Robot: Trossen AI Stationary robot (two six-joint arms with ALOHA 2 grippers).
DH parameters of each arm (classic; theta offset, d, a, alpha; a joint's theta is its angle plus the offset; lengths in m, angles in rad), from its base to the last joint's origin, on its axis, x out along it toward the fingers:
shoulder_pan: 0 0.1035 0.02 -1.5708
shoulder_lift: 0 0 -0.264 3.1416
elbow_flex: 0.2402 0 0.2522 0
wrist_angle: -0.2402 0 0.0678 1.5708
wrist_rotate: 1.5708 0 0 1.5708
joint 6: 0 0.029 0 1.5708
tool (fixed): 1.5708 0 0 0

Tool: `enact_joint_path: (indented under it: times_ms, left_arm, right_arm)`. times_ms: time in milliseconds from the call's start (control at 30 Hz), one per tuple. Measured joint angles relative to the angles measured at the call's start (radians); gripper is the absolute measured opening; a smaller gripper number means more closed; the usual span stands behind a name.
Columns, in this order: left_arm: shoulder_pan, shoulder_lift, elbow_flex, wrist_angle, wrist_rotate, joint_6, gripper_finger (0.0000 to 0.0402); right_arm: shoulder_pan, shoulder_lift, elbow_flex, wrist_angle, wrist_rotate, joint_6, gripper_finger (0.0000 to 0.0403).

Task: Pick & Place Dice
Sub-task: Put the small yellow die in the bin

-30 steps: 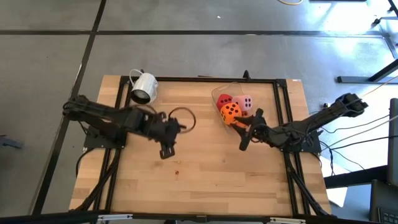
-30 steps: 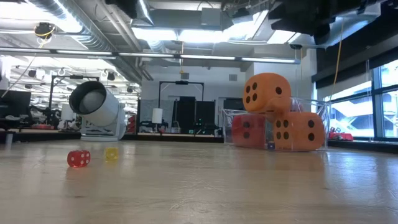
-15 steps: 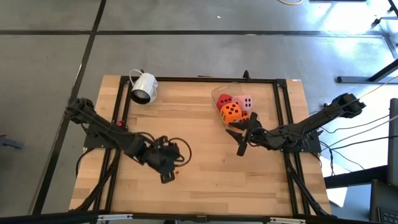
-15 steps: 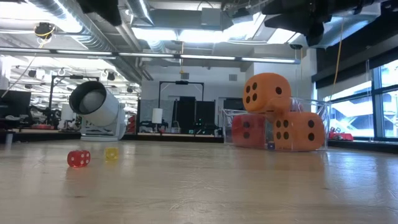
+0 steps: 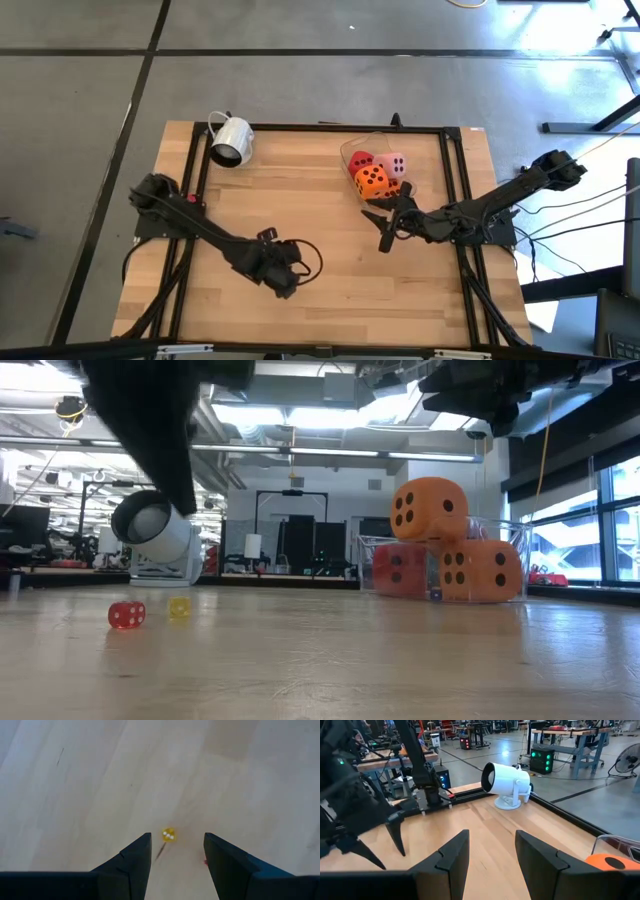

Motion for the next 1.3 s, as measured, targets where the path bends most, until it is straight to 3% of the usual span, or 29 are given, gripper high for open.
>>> enact_joint_path:
  times_ms: [300, 800, 1300]
  left_arm:
    - [0.044, 0.083, 0.000, 0.000, 0.075, -0.012, 0.0175]
    - [0.113, 0.084, 0.000, -0.002, 0.191, 0.001, 0.0175]
    - [0.213, 0.084, 0.000, 0.005, 0.372, -0.027, 0.0175]
  right_arm:
    - [-0.005, 0.000, 0.000, -0.005, 0.019, 0.000, 0.0160]
    - [-0.005, 0.000, 0.000, -0.062, 0.019, 0.011, 0.0160]
    - [-0.003, 0.000, 0.000, -0.062, 0.004, 0.033, 0.0160]
